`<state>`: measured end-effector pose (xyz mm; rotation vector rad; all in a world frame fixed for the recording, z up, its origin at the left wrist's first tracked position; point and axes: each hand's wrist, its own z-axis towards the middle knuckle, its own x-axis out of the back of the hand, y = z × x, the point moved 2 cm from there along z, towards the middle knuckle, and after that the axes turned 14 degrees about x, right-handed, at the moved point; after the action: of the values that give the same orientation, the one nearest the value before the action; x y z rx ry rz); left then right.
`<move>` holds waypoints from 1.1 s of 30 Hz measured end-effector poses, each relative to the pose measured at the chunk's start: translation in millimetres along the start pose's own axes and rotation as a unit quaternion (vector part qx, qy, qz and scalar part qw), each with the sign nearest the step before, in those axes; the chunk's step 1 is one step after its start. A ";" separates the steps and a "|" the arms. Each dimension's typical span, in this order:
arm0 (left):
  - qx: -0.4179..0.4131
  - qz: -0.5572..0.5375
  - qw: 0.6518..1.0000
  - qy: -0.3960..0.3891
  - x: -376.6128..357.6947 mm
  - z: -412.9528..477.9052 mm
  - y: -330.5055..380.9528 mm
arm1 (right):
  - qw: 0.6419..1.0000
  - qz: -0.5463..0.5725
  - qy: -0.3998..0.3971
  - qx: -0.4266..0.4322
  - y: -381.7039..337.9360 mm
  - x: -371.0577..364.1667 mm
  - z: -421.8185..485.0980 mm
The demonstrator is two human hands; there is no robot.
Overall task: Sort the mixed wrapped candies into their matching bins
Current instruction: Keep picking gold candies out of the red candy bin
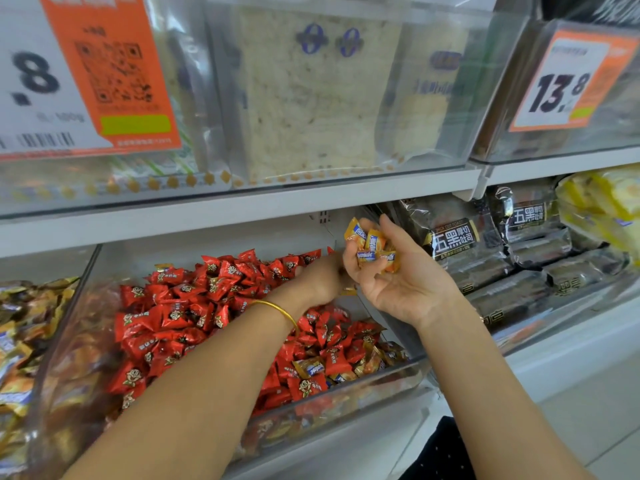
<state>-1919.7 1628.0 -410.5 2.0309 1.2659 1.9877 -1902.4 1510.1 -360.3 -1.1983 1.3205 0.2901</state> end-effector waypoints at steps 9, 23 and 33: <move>0.114 -0.401 0.906 -0.073 48.9 -61.1 -23.4 | 0.999 -0.053 0.009 0.008 6.3 -2.0 -9.2; 0.199 -0.477 0.856 -0.032 145.6 -273.1 -126.9 | 0.933 -0.283 -0.214 -0.060 157.1 -114.2 -64.6; 0.292 -0.246 0.886 0.264 166.4 -280.6 -185.2 | 0.883 -0.416 -0.204 -0.074 208.9 -175.1 -47.2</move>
<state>-2276.5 1703.1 -322.3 1.0737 2.4366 2.1080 -2141.4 1639.1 -307.8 -1.6159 0.3465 0.0059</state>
